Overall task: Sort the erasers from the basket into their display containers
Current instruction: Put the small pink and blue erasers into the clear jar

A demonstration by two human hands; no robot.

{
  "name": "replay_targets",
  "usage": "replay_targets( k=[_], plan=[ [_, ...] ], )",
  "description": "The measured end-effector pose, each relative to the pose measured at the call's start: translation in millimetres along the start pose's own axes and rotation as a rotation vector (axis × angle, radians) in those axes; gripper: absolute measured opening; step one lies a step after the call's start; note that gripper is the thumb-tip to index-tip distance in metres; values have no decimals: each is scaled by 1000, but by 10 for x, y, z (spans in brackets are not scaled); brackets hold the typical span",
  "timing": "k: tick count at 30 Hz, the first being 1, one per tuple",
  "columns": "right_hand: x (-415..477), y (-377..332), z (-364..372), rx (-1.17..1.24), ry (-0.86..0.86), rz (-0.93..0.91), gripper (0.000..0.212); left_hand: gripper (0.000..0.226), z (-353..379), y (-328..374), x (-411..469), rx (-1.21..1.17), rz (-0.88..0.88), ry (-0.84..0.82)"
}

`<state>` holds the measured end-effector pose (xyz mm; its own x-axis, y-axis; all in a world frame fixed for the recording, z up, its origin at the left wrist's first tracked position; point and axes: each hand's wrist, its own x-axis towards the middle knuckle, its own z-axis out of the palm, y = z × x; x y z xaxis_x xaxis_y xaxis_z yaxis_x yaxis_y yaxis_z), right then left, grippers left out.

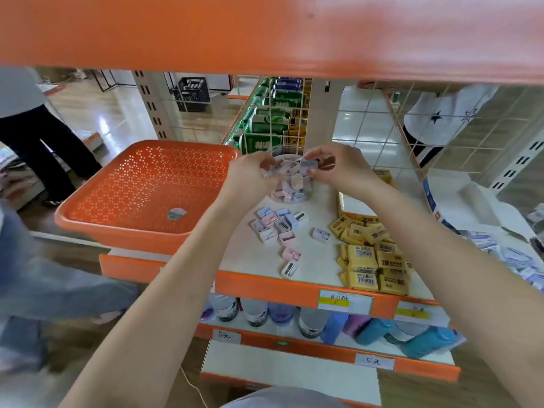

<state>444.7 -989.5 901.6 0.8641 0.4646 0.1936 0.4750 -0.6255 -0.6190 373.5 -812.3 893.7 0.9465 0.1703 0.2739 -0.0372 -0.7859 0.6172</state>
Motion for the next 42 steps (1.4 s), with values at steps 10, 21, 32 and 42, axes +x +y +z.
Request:
replay_targets(
  k=[10, 21, 32, 42],
  plan=[
    [325, 92, 33, 74, 83, 0, 48, 42, 83, 13, 613, 47, -81, -39],
    [36, 317, 180, 100, 65, 89, 18, 37, 229, -111, -55, 24, -67, -105],
    [-223, 148, 562, -215, -581, -127, 68, 46, 396, -408, -341, 155, -102, -399],
    [-387, 89, 599, -276, -463, -141, 58, 48, 341, -593, -562, 88, -149, -365]
  ],
)
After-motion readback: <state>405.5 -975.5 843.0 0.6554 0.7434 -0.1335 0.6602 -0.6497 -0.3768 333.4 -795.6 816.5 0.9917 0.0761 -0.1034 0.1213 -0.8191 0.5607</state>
